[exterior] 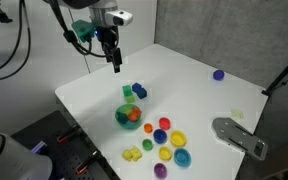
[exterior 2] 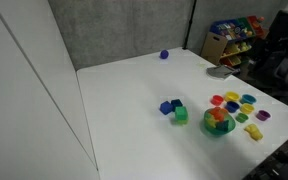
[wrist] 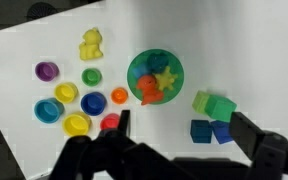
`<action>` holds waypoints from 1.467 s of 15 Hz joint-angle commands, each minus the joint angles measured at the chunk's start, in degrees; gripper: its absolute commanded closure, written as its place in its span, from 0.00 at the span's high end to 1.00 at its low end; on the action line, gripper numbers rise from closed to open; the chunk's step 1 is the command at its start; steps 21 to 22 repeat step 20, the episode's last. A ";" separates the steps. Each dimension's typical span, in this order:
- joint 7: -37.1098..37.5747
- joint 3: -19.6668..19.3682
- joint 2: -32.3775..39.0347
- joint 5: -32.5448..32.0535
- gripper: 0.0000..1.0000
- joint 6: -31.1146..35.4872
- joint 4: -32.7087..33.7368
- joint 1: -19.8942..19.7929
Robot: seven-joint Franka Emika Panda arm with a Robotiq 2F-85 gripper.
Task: Remove the small blue ball from the green bowl and put it on the table
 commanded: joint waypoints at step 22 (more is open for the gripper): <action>-6.25 2.24 -3.63 0.79 1.00 -6.20 0.51 -1.41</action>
